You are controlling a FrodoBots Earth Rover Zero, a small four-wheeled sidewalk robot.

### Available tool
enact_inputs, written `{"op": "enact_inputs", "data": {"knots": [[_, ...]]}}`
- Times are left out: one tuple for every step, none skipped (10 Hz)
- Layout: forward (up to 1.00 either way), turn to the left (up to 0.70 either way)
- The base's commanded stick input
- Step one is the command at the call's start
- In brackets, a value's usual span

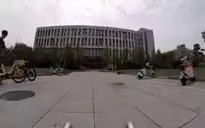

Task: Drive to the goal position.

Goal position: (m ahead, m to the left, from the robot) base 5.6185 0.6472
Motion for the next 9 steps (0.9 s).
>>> {"op": "enact_inputs", "data": {"knots": [[0.85,0.00],[0.85,0.00],[0.85,0.00],[0.85,0.00],[0.85,0.00],[0.85,0.00],[0.85,0.00],[0.85,0.00],[0.85,0.00]]}}
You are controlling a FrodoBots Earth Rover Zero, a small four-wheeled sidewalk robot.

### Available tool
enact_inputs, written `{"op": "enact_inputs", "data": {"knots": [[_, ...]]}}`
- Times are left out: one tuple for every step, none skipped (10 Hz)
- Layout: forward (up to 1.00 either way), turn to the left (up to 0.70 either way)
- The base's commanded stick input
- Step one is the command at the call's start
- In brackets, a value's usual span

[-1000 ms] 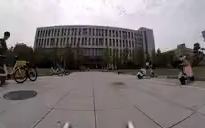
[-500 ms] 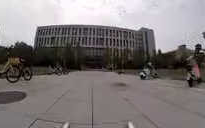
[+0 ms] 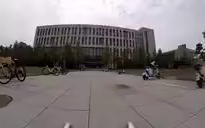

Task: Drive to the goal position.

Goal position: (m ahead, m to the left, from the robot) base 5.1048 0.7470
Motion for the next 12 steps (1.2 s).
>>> {"op": "enact_inputs", "data": {"knots": [[0.85,0.00],[0.85,0.00],[0.85,0.00],[0.85,0.00],[0.85,0.00],[0.85,0.00],[0.85,0.00],[0.85,0.00],[0.85,0.00],[0.85,0.00],[0.85,0.00],[0.85,0.00]]}}
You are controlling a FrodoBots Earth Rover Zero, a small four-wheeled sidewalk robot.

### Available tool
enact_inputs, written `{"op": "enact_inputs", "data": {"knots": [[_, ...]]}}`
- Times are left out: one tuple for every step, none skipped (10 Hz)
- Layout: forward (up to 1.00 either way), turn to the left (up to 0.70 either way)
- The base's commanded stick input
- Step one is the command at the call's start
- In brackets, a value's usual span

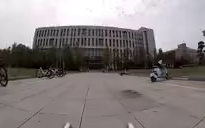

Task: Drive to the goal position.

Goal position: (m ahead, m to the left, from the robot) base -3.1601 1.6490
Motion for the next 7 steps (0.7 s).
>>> {"op": "enact_inputs", "data": {"knots": [[0.85,0.00],[0.85,0.00],[0.85,0.00],[0.85,0.00],[0.85,0.00],[0.85,0.00],[0.85,0.00]]}}
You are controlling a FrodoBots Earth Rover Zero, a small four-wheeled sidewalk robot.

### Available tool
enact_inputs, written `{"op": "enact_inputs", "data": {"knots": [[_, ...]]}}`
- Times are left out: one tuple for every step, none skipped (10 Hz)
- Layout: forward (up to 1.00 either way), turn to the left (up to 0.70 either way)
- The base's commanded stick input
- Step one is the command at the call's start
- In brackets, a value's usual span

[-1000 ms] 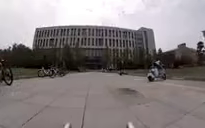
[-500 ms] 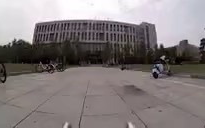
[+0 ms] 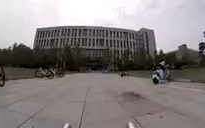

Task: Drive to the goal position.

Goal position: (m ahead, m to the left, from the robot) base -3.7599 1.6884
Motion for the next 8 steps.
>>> {"op": "enact_inputs", "data": {"knots": [[0.85,0.00],[0.85,0.00],[0.85,0.00],[0.85,0.00],[0.85,0.00],[0.85,0.00],[0.85,0.00],[0.85,0.00]]}}
